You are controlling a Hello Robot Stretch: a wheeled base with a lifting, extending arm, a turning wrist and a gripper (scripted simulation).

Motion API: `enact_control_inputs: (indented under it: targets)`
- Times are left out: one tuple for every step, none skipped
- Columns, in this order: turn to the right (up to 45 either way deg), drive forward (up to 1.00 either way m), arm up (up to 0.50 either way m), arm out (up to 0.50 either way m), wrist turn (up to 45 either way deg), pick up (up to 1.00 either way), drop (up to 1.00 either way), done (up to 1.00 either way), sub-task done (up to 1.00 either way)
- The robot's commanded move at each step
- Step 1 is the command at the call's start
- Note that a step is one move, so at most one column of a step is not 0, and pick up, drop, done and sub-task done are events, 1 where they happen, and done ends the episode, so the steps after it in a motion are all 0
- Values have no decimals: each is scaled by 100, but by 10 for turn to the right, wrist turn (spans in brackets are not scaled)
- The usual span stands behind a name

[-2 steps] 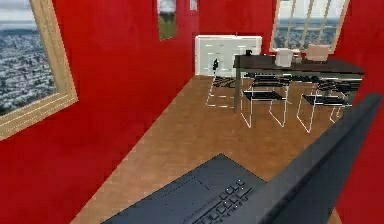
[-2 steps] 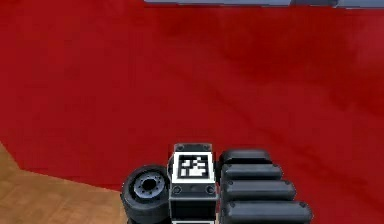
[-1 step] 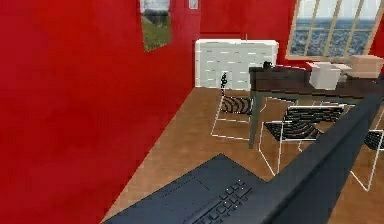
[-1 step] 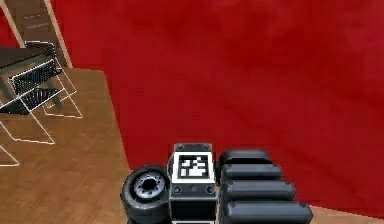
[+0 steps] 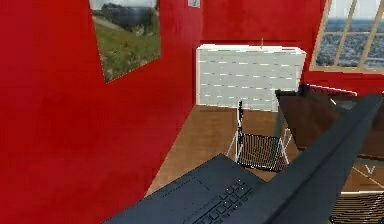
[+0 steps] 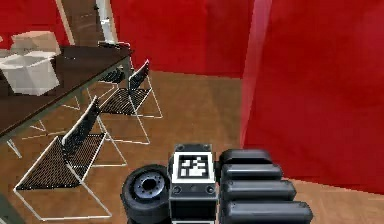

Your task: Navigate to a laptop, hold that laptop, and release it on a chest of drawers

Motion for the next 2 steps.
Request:
enact_control_inputs:
  targets:
    - [0, 100, 0, 0, 0, 0, 0, 0, 0]
    - [-30, 0, 0, 0, 0, 0, 0, 0, 0]
